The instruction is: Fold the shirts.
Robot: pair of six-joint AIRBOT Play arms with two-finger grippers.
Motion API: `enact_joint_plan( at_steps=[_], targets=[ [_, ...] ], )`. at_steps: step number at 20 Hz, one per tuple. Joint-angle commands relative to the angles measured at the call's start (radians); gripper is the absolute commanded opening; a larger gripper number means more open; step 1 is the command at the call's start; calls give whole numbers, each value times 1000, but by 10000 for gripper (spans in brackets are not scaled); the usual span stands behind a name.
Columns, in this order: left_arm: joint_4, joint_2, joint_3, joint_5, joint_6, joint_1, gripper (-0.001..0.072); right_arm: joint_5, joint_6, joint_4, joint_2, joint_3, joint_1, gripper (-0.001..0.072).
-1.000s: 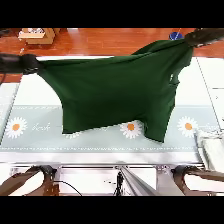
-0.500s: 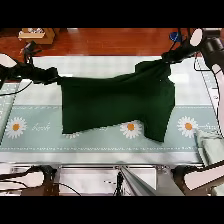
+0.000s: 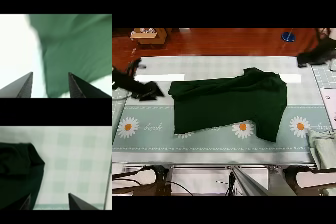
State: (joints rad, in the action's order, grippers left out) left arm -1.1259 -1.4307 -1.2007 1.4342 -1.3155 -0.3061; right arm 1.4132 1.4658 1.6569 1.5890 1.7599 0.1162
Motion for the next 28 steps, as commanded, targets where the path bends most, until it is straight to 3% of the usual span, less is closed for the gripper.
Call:
enact_joint_plan(
  at_steps=[1, 3, 5, 9, 15, 16, 18, 20, 28],
  targets=[
    [23, 113, 270, 70, 58, -95, 548, 190, -40, -224, -27, -117, 161, 552],
    [88, 169, 426, 39, 93, -117, 560, 197, -76, -370, -27, -190, 240, 551],
    [159, 176, 509, 11, 93, -113, 647, 184, -104, -414, -27, -230, 282, 550],
    [177, 170, 584, -60, 83, -42, 647, 148, -117, -414, -26, -248, 299, 542],
    [177, 109, 594, -244, -14, 124, 639, 115, -117, -433, -26, -248, 299, 542],
    [177, 97, 594, -296, -51, 146, 511, 115, -116, -439, -26, -248, 299, 542],
    [177, 88, 594, -378, -69, 179, 126, 117, -116, -444, -26, -248, 299, 542],
    [177, 89, 594, -387, -53, 183, 22, 118, -116, -444, -26, -248, 299, 542],
    [177, 170, 593, -306, 22, 180, 19, 77, -138, -418, -26, -335, 307, 557]
  ],
)
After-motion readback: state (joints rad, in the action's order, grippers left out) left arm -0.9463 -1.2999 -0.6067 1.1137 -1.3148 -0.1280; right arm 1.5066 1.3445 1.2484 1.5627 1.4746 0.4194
